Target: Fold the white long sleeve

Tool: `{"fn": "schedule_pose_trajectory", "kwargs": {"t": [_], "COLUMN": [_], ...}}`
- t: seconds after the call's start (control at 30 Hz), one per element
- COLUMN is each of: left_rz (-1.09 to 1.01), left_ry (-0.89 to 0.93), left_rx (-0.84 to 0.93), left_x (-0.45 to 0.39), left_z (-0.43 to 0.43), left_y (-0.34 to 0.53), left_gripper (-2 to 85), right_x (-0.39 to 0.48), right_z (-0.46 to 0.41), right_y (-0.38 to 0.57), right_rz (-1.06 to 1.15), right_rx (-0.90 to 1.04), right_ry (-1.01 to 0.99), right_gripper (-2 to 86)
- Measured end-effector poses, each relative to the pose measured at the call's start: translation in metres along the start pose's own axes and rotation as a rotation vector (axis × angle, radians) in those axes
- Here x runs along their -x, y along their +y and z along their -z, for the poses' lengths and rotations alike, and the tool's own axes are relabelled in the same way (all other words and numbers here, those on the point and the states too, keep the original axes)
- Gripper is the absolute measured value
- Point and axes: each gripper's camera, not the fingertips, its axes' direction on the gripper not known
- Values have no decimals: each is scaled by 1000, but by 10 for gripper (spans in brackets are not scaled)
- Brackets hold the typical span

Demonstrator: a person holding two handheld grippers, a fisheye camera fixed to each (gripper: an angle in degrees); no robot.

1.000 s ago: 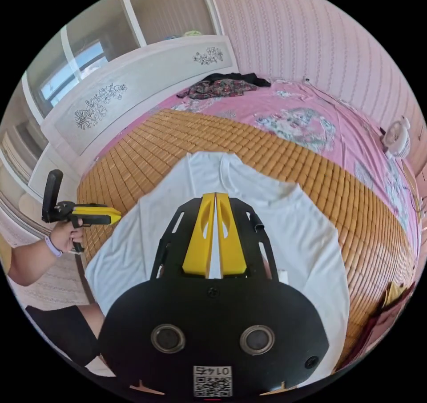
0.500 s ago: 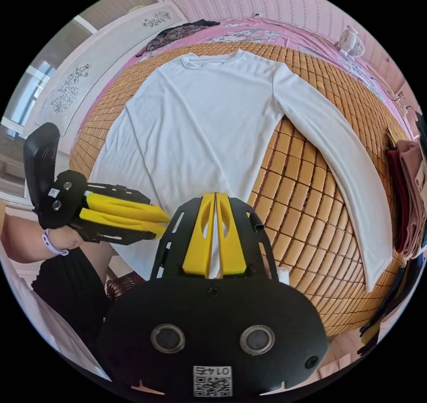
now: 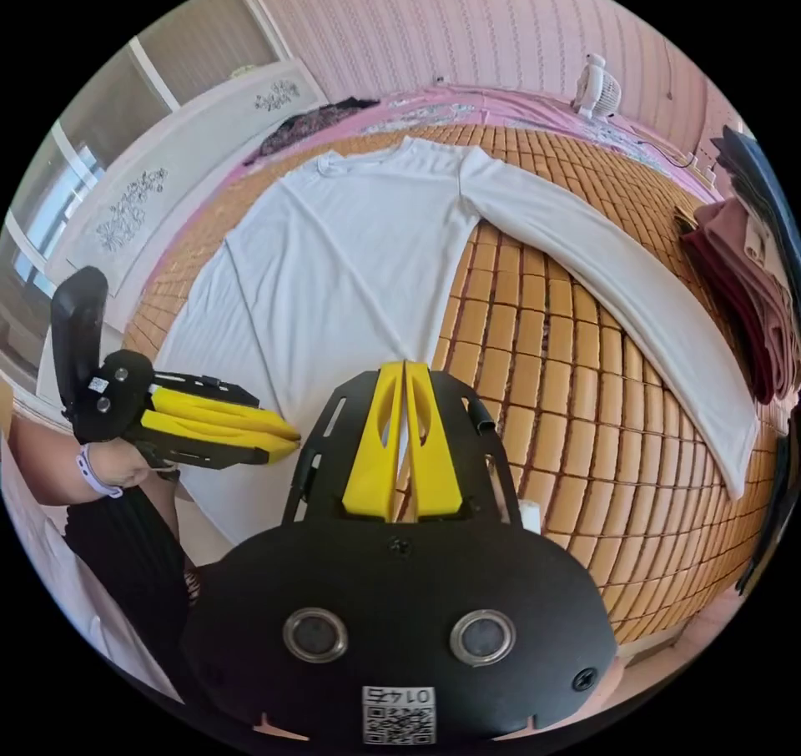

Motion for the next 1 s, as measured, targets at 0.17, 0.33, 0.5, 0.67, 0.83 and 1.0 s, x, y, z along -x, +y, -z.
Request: {"fn": "schedule_pose_trajectory", "kwargs": {"t": [0.17,0.33,0.5,0.67,0.83,1.0], "left_rz": [-16,-61,-146,-175,-186,-199], "left_ry": [40,-19,-107,-72,-15,0], "left_rx": [-84,-104,-125,-114,-101,-66], "left_x": [-30,-77,-111,-121,-125,-130], "left_z": [10,30,42,40,26,-5], "left_y": [11,16,-9,-78,-150,-220], "left_gripper": [41,44,45,48,50,51], "right_x": [-19,-59,-128,-189,-239,-264], "right_z": [15,54,79,80,66,59], "right_y": [49,115,167,200,210,225], "right_rz": [-44,-141,-397,-680,-767,-847], "right_rx": [-152,-287,-429,-468,-404,-367], "right_ry": [-21,160,373,347,284,262], "right_gripper": [0,16,88,118,106,46]}}
